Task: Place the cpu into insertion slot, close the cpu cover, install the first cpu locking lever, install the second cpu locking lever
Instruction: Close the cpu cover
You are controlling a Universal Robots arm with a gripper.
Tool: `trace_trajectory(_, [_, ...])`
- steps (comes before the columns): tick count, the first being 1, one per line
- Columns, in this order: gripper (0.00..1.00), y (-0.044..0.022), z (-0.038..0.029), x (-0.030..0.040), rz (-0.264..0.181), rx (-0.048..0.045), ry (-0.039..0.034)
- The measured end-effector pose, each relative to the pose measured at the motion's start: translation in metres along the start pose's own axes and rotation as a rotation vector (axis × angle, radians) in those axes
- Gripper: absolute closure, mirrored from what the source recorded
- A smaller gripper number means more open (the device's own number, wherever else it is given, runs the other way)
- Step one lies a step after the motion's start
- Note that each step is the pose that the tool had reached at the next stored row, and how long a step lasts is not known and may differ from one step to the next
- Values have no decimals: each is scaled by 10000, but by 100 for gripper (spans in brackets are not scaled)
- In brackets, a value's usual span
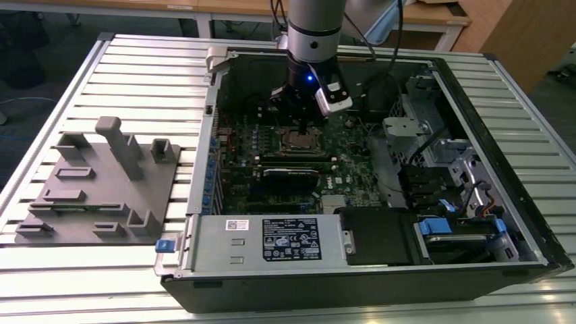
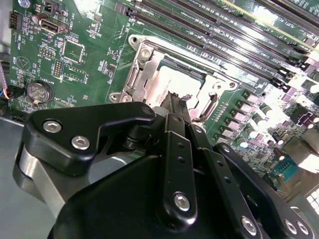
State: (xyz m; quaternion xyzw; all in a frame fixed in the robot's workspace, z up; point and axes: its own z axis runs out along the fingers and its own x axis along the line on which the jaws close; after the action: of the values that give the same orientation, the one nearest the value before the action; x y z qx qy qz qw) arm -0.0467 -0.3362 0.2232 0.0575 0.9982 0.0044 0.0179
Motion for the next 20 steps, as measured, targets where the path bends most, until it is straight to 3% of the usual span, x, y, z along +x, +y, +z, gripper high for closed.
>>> trace_trajectory(20, [90,1,-34,-1,0,-4,-2])
